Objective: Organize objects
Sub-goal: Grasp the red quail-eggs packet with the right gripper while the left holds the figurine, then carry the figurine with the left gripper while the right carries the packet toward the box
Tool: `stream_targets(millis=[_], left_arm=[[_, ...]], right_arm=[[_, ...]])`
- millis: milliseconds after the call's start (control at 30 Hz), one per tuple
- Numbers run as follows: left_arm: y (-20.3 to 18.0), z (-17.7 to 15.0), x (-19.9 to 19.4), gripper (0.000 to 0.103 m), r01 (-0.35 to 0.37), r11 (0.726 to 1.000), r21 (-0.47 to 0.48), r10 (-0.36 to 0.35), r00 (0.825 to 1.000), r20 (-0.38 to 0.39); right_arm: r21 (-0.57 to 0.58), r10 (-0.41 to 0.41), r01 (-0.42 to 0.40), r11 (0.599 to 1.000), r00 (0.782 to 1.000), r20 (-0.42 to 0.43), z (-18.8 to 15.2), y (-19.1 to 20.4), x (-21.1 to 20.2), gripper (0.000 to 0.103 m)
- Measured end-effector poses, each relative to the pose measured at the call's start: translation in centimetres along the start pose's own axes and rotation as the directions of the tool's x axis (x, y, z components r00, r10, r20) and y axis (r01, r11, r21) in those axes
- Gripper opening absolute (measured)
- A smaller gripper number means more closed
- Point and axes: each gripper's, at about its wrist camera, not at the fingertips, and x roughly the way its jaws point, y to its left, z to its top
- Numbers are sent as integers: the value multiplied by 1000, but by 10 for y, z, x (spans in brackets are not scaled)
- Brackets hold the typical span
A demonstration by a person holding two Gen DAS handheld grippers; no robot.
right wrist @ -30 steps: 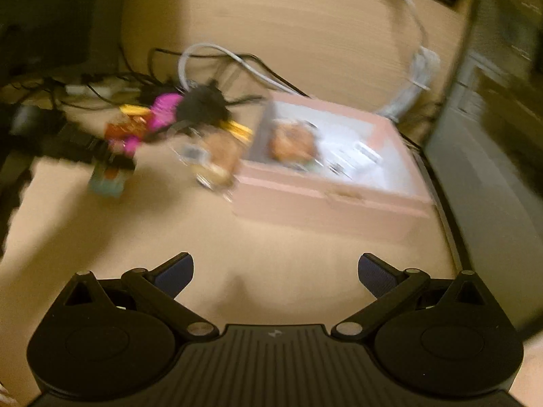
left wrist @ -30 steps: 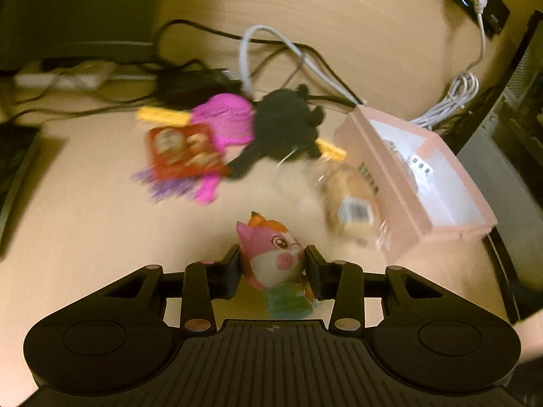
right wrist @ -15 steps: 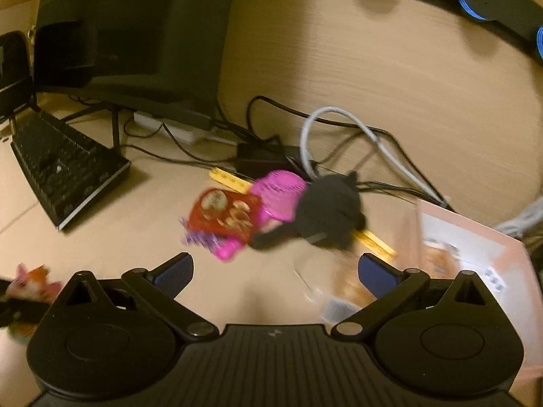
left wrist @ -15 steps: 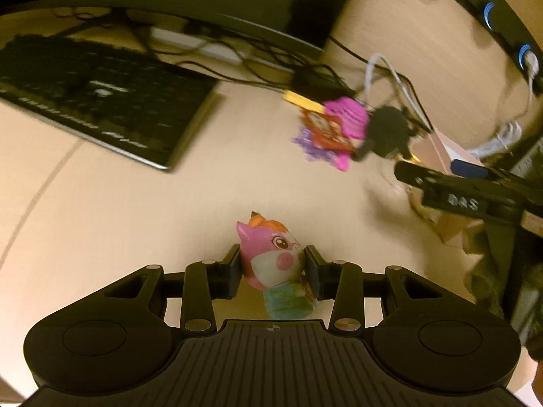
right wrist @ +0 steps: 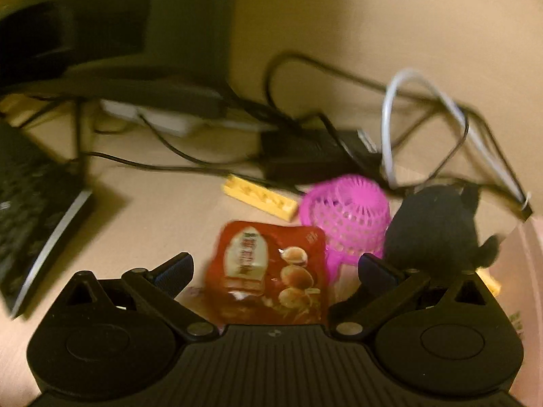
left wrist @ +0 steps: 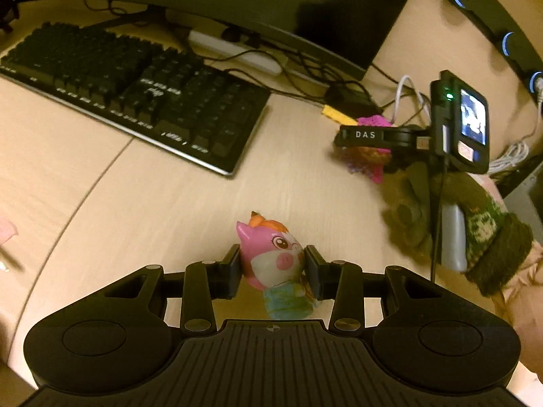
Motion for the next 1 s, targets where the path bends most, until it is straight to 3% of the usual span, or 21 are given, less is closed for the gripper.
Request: stream_targets(millis=[133,333,633,733,867,1000], left_arm=[[-5,0,-5,43,15,999,44,-14,1000,-22],[-23,-4,4,43,81,993,81,-78,996,-38],[-100,-25,25,43,213,951,223,-186,973,-135],[-128,-35,30,43,256,934,251,-216,960,-178],[-163,-42,34,43,311,909,277,-253,941,-226],[-192,-45,45,43,331,893,304,-266,934,-236]], right_arm=[[50,53,-51,997,998,-28,-5,-8,-13,74],[42,98,-99,994,994,39,-31,-23,-79,73],[7,20,-21,1000,996,84,-94,-73,-174,73],[21,-46,44,999,997,68,-125,-98,-194,73],[134,-60,57,989,998,20,-158,-141,-212,73],[168,-91,92,981,996,-10,-187,-169,-213,74]])
